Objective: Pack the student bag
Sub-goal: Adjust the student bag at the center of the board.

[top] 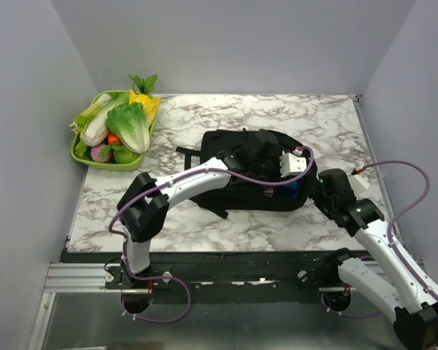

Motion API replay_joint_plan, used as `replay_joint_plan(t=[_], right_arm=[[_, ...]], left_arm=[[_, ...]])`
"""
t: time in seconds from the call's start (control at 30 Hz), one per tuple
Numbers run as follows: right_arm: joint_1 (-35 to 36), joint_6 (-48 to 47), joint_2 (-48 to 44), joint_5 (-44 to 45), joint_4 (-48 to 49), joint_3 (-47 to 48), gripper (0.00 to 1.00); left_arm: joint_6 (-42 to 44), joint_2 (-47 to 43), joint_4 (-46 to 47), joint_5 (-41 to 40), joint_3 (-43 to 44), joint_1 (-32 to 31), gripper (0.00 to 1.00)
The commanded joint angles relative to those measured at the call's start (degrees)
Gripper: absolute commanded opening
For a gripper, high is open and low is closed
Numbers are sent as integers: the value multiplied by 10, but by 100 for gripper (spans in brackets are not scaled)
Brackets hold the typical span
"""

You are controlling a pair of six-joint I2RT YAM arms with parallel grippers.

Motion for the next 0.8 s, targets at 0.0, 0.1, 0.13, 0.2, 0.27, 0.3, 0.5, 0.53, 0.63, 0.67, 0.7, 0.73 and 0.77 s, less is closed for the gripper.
replay_joint_plan(t=[0.0, 0.1, 0.13, 0.2, 0.27, 0.3, 0.5, 0.53, 0.63, 0.67, 0.7, 0.73, 0.77], right_arm=[[-2, -16, -2, -13, 46, -6, 68], [-3, -22, 19, -19, 67, 9, 68], [-4, -25, 26, -23, 74, 14, 68], [-7, -27, 44, -34, 97, 22, 69], [-12, -26, 74, -43, 111, 29, 69], [-14, -19, 81, -52, 125, 34, 69], [-15, -34, 104, -15, 135, 54, 68], [-15, -46, 103, -5, 134, 58, 69], [-15, -83, 108, 23, 123, 68, 69], [-15, -86, 115, 26, 121, 72, 69], [-15, -89, 129, 28, 119, 72, 69], [-15, -86, 141, 24, 119, 72, 68], [-15, -81, 149, 19, 119, 72, 68]], left_arm=[[-27, -51, -28, -44, 33, 13, 51], [-20, -73, -26, -91, 15, 13, 44], [-19, -85, -26, -101, 8, 12, 43], [-5, -97, -30, -131, -17, 10, 38], [9, -121, -33, -156, -41, 2, 38], [12, -128, -34, -186, -46, -1, 37], [66, -172, -64, -212, -55, -13, 37], [69, -176, -67, -218, -56, -14, 37], [71, -178, -74, -219, -59, -16, 36], [70, -177, -75, -219, -60, -18, 36], [68, -177, -79, -219, -58, -22, 36], [56, -171, -83, -218, -54, -25, 36], [51, -169, -88, -216, -40, -29, 36]])
